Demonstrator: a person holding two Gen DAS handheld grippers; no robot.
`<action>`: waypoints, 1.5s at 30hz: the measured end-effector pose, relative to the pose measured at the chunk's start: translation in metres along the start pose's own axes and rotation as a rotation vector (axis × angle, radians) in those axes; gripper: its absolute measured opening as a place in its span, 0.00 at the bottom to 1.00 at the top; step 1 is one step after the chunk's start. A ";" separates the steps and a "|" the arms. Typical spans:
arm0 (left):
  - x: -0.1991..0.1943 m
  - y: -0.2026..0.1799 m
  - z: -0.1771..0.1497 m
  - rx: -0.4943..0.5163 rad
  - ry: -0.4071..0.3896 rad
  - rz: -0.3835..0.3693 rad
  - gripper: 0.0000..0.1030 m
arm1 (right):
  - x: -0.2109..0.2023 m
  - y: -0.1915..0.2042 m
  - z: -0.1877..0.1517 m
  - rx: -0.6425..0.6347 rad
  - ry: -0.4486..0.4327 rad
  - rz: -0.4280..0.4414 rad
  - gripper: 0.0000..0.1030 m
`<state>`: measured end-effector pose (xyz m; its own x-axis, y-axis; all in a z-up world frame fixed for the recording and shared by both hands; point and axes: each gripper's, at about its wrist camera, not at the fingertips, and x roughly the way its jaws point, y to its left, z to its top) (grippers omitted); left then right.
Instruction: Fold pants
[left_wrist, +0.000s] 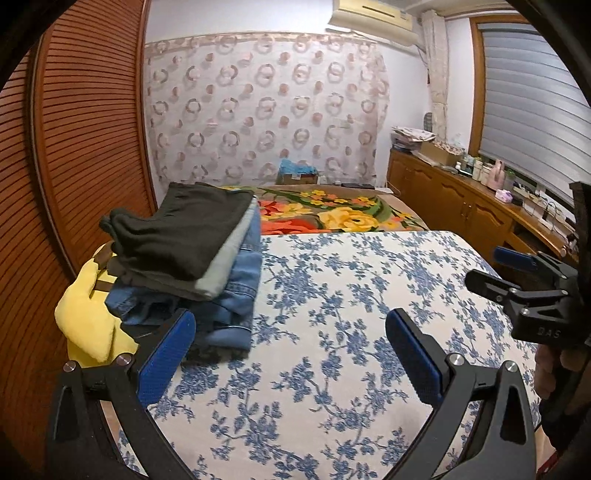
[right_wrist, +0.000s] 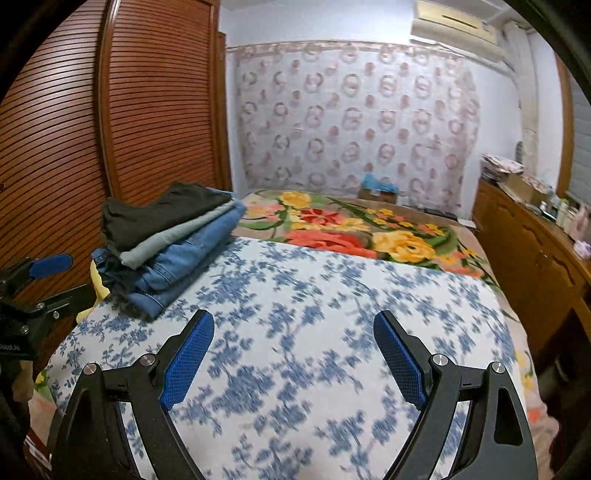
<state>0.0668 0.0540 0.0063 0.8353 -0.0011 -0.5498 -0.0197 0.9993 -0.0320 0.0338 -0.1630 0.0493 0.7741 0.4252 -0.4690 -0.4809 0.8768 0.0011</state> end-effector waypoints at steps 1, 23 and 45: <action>-0.001 -0.003 0.000 0.002 -0.001 -0.005 1.00 | -0.004 -0.001 -0.001 0.009 -0.001 -0.001 0.87; -0.030 -0.054 0.026 0.007 -0.072 -0.057 1.00 | -0.079 -0.001 -0.012 0.087 -0.089 -0.098 0.87; -0.060 -0.057 0.033 0.038 -0.130 -0.021 1.00 | -0.088 -0.002 -0.025 0.101 -0.169 -0.135 0.87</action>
<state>0.0355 -0.0015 0.0684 0.8994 -0.0196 -0.4366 0.0171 0.9998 -0.0096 -0.0438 -0.2079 0.0687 0.8905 0.3269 -0.3164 -0.3316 0.9426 0.0404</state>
